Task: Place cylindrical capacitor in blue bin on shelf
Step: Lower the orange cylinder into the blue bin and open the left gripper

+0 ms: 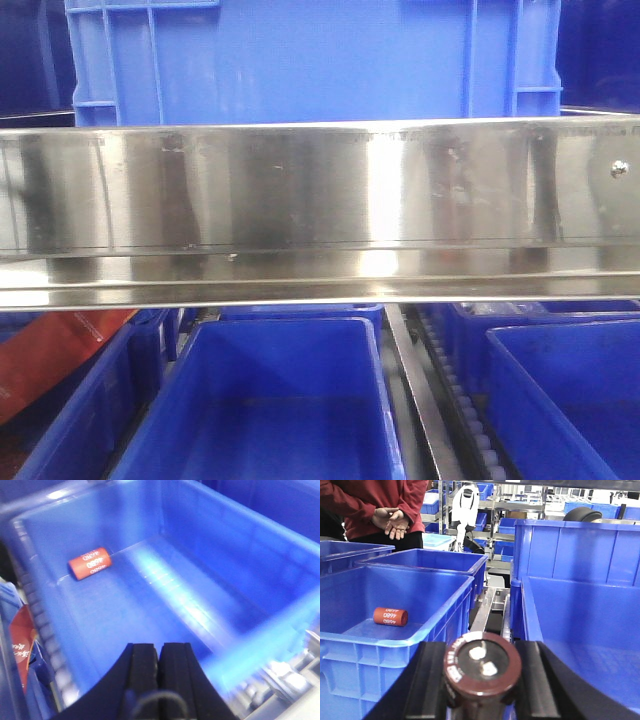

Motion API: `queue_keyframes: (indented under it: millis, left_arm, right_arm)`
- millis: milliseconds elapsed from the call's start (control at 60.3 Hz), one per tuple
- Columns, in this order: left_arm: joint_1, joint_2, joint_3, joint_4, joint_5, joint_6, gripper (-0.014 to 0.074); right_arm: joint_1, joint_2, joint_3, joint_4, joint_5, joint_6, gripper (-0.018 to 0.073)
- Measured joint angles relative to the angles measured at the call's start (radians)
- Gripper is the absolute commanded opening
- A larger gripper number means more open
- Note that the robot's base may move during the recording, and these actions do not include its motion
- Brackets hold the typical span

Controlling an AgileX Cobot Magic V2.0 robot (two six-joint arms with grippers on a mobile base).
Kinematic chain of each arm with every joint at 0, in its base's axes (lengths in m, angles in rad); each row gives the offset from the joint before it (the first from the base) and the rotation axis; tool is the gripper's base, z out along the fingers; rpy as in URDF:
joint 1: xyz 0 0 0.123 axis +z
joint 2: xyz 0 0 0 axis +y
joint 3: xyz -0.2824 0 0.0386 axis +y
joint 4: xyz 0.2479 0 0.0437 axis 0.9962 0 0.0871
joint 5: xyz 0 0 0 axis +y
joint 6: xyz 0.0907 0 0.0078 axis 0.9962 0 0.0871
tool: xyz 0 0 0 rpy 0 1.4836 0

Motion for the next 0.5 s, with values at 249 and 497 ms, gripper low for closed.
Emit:
queue_keyframes:
  millis: [249,497]
  left_arm:
    - [0.000,-0.387,0.377,0.169,-0.083,-0.187,-0.0111]
    - [0.000,-0.764,0.648,0.279,-0.114,-0.335,-0.0111]
  right_arm:
    - [0.000,0.023,0.000,0.000,0.009,0.000,-0.0162]
    - [0.044,0.128,-0.074,-0.004,0.018,0.000,-0.0162]
